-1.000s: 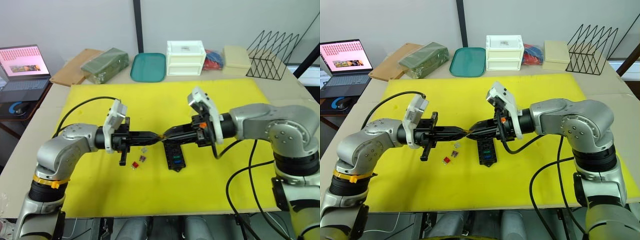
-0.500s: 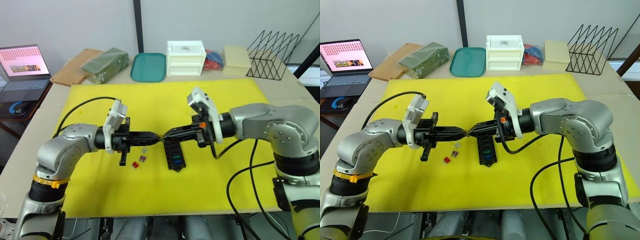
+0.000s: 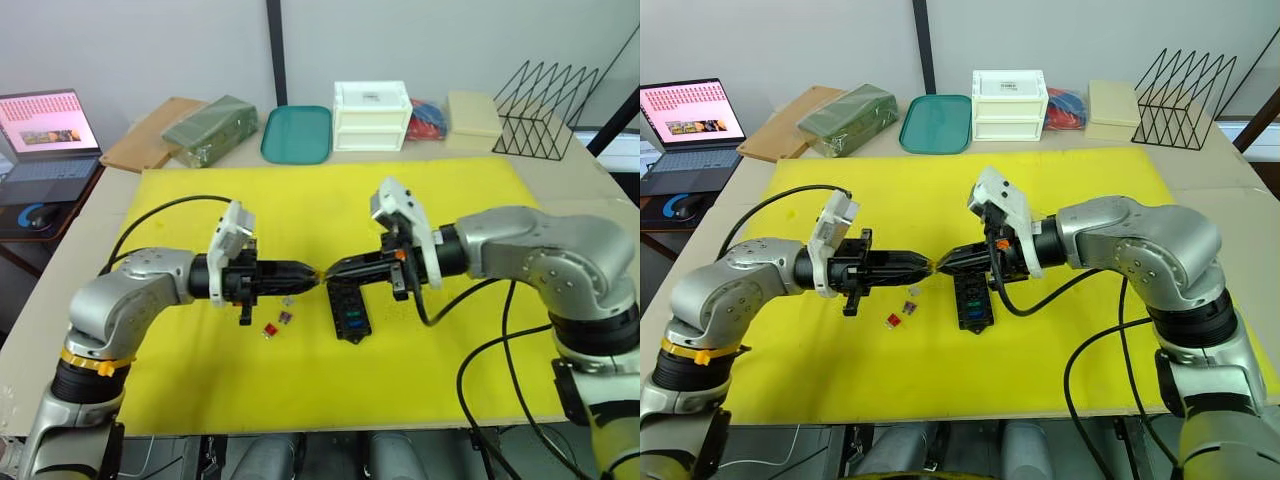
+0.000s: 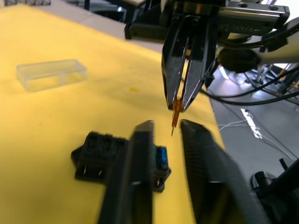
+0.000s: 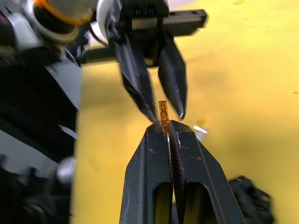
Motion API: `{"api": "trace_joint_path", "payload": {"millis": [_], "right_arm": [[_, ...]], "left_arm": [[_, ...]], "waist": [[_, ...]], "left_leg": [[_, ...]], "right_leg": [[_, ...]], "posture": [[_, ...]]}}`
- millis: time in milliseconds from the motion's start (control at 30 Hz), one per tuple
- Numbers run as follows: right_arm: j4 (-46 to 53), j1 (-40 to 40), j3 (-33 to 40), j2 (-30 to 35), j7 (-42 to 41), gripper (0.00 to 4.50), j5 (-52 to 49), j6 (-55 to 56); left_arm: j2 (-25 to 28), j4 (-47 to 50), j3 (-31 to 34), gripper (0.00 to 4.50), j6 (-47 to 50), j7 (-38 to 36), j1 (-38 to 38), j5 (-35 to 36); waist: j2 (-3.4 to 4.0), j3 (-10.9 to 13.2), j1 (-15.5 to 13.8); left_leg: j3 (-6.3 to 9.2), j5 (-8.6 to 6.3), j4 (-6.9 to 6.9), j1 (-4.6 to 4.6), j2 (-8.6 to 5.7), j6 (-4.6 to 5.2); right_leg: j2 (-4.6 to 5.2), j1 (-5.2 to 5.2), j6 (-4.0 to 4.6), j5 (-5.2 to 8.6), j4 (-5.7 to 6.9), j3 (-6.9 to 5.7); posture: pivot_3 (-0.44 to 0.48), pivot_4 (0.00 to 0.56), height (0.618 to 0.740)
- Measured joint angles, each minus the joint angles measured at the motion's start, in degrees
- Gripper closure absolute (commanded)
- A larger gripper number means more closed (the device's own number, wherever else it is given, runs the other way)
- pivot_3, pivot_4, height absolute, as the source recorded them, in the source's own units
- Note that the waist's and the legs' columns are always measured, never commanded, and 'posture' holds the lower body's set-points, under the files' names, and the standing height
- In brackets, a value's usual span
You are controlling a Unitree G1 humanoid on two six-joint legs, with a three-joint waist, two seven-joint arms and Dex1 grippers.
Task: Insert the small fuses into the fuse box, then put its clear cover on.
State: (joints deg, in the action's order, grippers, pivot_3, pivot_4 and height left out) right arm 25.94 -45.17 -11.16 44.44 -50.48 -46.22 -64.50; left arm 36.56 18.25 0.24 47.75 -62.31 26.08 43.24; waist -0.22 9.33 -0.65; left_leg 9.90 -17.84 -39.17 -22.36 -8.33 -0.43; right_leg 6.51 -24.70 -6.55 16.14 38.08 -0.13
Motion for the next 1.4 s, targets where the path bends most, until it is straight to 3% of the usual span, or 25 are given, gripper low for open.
{"api": "trace_joint_path", "payload": {"millis": [233, 667, 1400], "right_arm": [[-2.33, 2.92, -9.04, 6.96, -10.41, 4.5, 16.32, 18.91], [-7.55, 4.99, -13.07, 7.15, -18.65, 4.5, 27.13, 28.67], [-7.7, 6.73, -12.88, 5.27, -19.35, 4.5, 30.7, 29.6]], "left_arm": [[3.14, 0.37, -5.8, 0.02, -6.88, -0.26, -5.14, -7.92], [-0.83, -0.7, -10.77, 0.02, -15.62, 1.49, -5.69, -15.61], [-1.76, -0.54, -11.98, 0.02, -15.58, 1.79, -7.21, -16.54]], "waist": [[0.0, 0.0, 0.05], [-0.01, 0.01, -0.07], [-0.01, 0.01, -0.06]], "left_leg": [[-0.01, 0.0, 0.03, 0.0, 0.0, 0.0], [-0.01, 0.0, 0.03, 0.0, 0.01, 0.0], [-0.01, 0.0, 0.02, 0.0, 0.0, 0.0]], "right_leg": [[-0.01, -0.02, 0.0, 0.0, 0.0, 0.0], [-0.01, -0.01, 0.0, 0.0, -0.02, 0.0], [0.0, 0.0, 0.0, 0.0, -0.02, 0.0]], "posture": [[0.0, 0.15, 0.74], [0.0, 0.15, 0.74], [0.0, 0.15, 0.74]]}}
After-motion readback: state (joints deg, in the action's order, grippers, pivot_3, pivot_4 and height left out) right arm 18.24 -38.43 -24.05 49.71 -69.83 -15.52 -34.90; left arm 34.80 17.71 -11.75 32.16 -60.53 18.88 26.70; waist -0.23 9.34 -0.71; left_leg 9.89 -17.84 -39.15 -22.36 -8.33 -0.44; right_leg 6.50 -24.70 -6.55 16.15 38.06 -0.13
